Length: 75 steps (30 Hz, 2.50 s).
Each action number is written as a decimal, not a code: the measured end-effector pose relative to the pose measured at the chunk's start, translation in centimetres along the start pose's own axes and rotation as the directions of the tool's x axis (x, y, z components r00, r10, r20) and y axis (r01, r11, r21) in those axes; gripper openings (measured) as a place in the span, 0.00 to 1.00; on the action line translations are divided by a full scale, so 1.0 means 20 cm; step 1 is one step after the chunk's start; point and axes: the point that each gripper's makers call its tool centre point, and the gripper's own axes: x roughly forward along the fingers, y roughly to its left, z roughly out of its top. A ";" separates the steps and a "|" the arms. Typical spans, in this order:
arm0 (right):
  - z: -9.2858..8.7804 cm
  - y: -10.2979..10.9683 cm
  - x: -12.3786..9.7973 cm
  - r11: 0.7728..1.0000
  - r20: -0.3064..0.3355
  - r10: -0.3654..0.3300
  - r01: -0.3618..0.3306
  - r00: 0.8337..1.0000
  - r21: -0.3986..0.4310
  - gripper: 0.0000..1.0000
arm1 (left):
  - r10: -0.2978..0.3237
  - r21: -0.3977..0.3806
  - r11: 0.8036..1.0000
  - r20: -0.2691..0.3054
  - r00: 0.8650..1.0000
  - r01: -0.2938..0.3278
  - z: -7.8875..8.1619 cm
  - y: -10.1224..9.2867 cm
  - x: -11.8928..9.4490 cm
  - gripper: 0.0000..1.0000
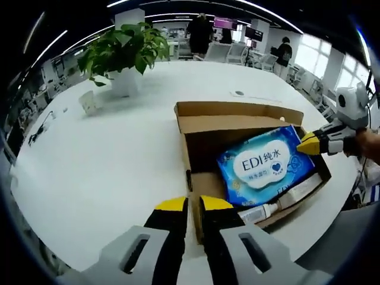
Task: Operate the shoe box by opening the lid, removing the specified soft item, and placing it in the target area until the item is outside and the box remains undamaged.
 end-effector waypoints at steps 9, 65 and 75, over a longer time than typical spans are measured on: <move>0.00 0.00 0.00 1.000 0.003 -0.004 0.004 1.000 0.011 0.00 | -0.114 0.073 0.990 -0.085 0.990 0.120 -0.01 -0.21 0.15 0.15; -0.04 -0.03 -0.05 0.978 0.071 0.032 -0.046 0.997 0.201 0.00 | -0.171 0.011 0.985 -0.086 0.981 0.173 -0.07 -0.28 0.22 0.00; -0.02 -0.05 -0.12 0.973 0.083 0.044 -0.062 0.996 0.221 0.00 | -0.205 -0.006 0.979 -0.041 0.978 0.205 -0.01 -0.33 0.15 0.00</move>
